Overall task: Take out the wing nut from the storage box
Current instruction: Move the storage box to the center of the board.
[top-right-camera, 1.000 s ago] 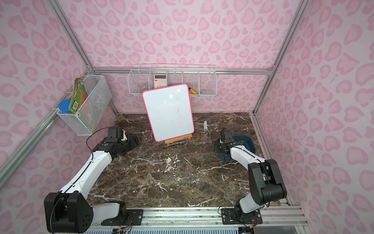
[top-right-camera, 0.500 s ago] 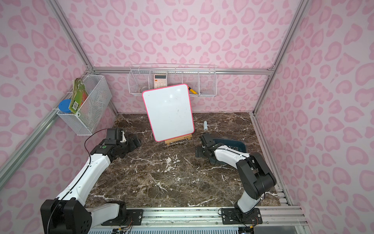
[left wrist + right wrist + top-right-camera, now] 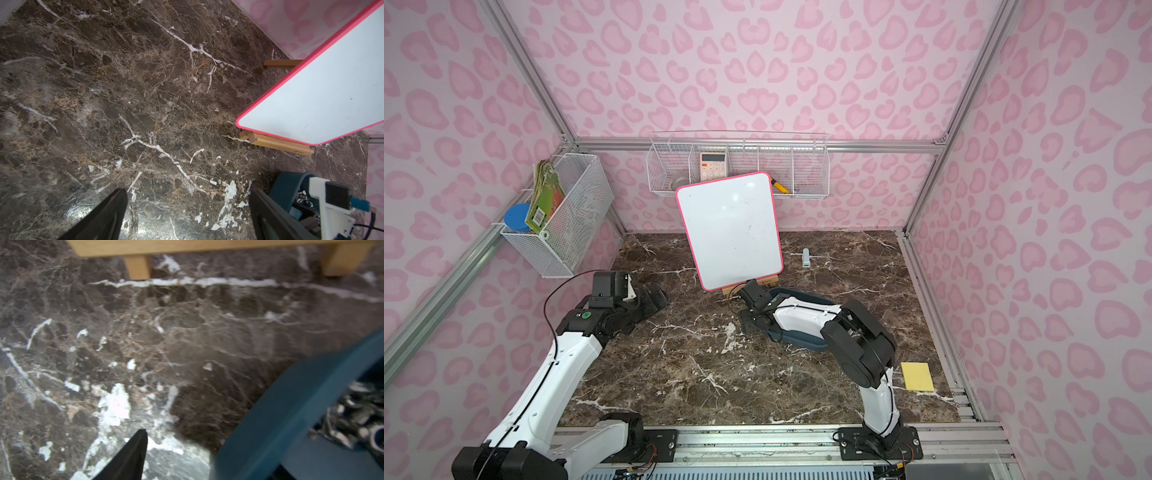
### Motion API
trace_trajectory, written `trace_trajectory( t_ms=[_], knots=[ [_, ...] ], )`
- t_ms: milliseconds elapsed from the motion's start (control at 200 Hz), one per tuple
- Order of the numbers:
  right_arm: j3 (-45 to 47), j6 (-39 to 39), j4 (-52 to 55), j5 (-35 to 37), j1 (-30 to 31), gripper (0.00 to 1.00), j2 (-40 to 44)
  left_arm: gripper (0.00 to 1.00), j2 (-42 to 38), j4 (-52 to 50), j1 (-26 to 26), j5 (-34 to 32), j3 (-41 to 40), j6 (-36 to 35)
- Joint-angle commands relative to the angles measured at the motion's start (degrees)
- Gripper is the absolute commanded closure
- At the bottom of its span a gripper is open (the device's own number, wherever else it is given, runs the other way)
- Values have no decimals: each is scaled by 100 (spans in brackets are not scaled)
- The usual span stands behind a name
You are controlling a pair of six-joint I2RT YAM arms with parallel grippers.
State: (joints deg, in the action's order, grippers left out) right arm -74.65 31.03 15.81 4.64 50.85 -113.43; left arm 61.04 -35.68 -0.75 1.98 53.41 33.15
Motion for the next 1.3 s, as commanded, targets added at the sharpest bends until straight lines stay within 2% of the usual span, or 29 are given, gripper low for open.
trace_trajectory(
  t_ms=[0,70,145,290,345,385,505,685,785,1145,1295],
  knots=[
    [-286,-118,272,179,257,37,-232,3,-129,-263,5,-99,-32,-22],
    [-612,-144,322,200,402,40,-364,3,-219,-331,12,-101,-54,-1],
    [-762,-184,358,186,521,48,-468,3,-300,-411,5,-118,-74,20],
    [-947,-228,412,176,661,52,-566,3,-463,-555,7,-180,-94,51],
    [-973,-259,403,160,711,64,-575,3,-512,-596,7,-188,-94,59],
    [-989,-279,413,167,750,68,-584,3,-542,-626,4,-197,-111,66],
    [-1043,-355,465,254,855,68,-609,3,-600,-668,9,-199,-120,91],
    [-973,-511,524,315,935,76,-561,3,-628,-714,5,-187,-129,113],
    [-827,-644,506,403,947,72,-476,3,-648,-724,1,-180,-133,130],
    [7,-1266,252,485,955,74,-42,3,-631,-715,5,-171,-155,151],
    [178,-1371,220,496,954,70,75,3,-603,-703,5,-158,-152,157]
  ],
)
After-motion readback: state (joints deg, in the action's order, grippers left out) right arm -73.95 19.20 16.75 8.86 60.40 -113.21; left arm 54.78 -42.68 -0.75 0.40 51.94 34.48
